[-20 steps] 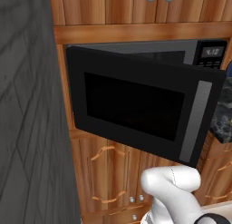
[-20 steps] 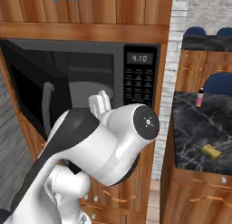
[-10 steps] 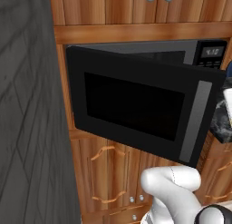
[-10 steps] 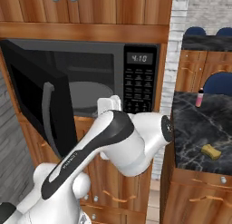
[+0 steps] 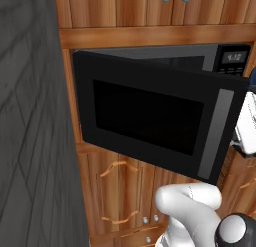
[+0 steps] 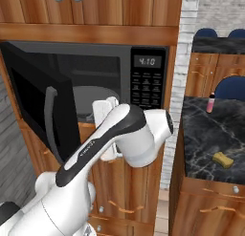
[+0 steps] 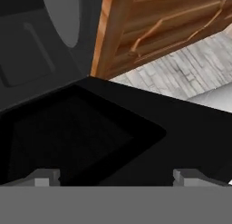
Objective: Place the sponge inside the microwave to prepare for sanitizing.
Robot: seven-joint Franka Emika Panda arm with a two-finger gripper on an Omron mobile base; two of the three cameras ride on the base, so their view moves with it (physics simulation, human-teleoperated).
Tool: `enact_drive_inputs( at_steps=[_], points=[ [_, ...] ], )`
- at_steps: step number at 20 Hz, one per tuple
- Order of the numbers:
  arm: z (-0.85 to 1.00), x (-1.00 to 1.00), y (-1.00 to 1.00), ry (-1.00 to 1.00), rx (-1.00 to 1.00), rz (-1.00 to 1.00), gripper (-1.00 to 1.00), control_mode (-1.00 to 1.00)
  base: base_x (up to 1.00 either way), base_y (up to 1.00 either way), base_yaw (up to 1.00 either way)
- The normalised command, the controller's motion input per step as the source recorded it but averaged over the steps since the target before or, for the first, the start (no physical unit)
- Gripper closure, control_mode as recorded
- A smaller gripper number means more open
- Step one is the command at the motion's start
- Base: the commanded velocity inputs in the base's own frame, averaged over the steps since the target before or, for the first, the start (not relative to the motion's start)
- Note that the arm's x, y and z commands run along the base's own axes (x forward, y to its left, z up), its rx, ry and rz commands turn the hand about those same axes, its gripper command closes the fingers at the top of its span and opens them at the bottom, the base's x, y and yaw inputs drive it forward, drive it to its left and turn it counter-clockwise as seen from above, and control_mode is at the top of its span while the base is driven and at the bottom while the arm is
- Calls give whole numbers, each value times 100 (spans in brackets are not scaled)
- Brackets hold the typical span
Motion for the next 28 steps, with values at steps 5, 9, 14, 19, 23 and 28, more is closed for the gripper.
enact_drive_inputs(
  at_steps=[5,9,14,19,23,28],
  points=[
    [-10,-1,61,16,27,33,-100,-100,0,0,0],
    [0,-30,70,10,15,34,-100,-100,0,0,0],
    [-8,-65,90,0,4,27,-100,-100,0,0,0],
    [-40,-77,100,0,4,-2,-100,-100,0,0,0],
    [-58,-84,100,3,9,-15,-100,-100,0,0,0],
    [-59,-66,99,1,5,-38,-100,-100,0,0,0]
  ],
)
